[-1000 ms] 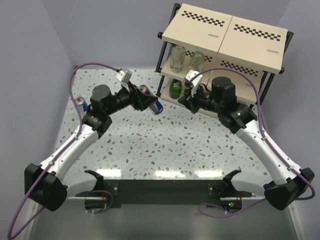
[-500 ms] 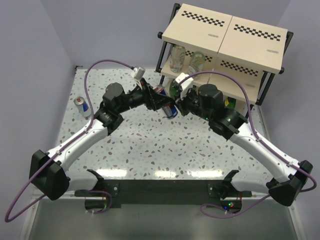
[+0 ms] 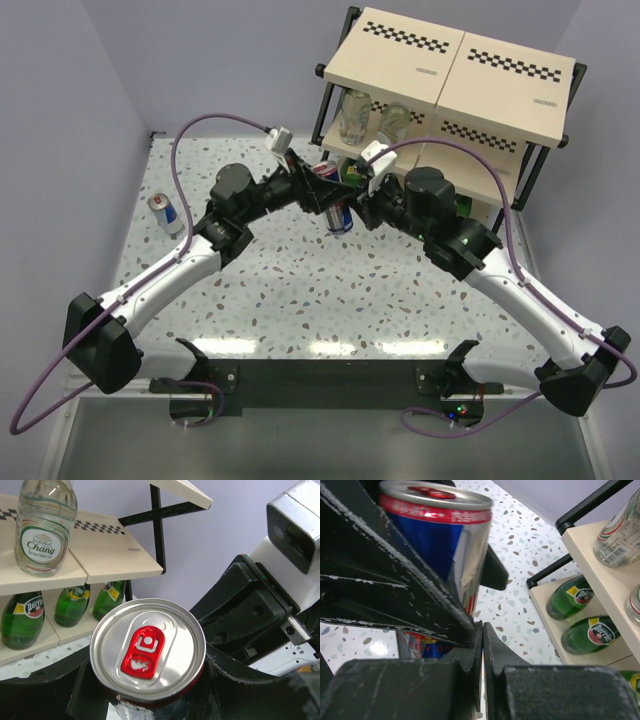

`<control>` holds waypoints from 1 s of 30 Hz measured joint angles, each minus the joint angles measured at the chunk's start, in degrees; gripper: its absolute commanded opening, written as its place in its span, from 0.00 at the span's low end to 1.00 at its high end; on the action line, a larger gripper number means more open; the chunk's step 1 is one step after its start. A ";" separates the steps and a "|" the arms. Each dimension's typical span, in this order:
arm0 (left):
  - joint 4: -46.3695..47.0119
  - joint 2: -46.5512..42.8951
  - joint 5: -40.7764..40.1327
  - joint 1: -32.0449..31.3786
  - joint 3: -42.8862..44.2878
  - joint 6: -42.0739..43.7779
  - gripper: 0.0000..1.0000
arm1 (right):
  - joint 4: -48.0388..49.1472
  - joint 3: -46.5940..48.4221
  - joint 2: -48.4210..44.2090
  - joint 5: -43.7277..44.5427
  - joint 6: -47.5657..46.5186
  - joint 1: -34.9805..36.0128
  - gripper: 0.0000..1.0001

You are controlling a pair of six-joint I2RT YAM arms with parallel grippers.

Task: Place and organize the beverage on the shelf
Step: Pick up the drink from the center of the board.

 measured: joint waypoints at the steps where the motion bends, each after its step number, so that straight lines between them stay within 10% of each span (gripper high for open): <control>1: 0.39 0.39 -0.33 -0.20 0.39 0.02 0.00 | 0.00 0.00 0.02 -0.07 0.48 0.00 0.00; 12: 4.98 3.39 -5.64 -1.77 5.97 1.88 0.00 | -3.87 -0.37 -0.26 -1.86 2.14 0.00 0.04; 21: -3.08 4.46 -13.94 -2.67 14.71 13.79 0.00 | -12.81 2.51 -6.99 -13.60 -10.99 -6.91 0.34; 30: -11.15 18.99 -20.46 -1.60 45.46 24.72 0.00 | -18.29 -12.72 -11.74 -31.47 -25.79 -8.31 0.73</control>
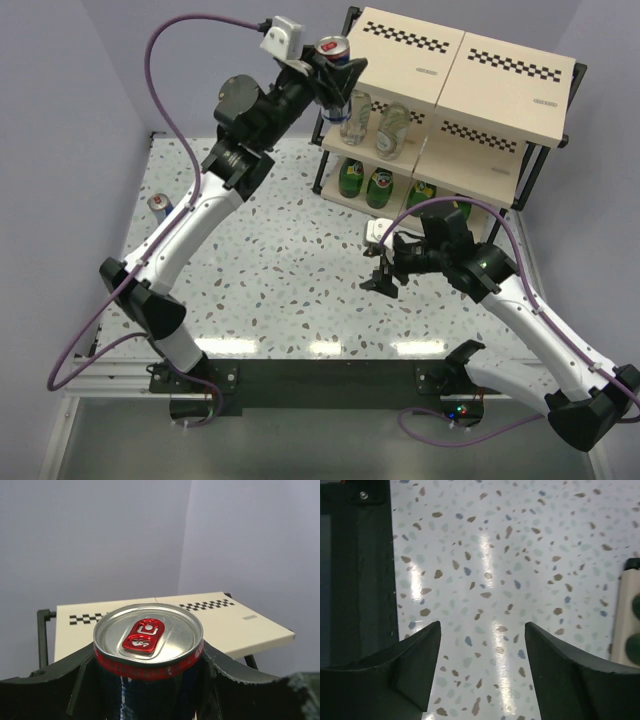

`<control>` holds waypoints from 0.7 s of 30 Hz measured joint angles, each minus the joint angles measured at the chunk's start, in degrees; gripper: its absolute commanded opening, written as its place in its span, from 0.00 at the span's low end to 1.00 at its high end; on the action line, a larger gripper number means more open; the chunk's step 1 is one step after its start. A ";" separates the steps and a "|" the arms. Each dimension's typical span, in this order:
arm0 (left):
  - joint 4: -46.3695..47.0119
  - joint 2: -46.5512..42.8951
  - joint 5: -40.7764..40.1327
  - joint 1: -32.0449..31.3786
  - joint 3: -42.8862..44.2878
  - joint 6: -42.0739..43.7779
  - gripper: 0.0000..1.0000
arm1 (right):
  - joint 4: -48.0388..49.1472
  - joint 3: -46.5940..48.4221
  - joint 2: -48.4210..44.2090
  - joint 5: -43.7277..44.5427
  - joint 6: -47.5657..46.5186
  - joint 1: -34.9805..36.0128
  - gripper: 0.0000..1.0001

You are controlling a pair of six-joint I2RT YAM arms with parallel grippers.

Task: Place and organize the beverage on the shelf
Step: Pick up the drink from the center of the board, then place the drink on the shelf.

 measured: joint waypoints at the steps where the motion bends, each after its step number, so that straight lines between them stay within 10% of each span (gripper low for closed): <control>1: -0.55 2.19 -0.50 0.26 3.30 0.79 0.00 | -0.83 -1.27 0.55 -1.18 -1.44 0.00 0.74; 21: -2.86 21.99 -5.95 1.25 28.04 5.46 0.00 | -2.89 -4.02 1.44 -7.98 -7.08 0.00 0.79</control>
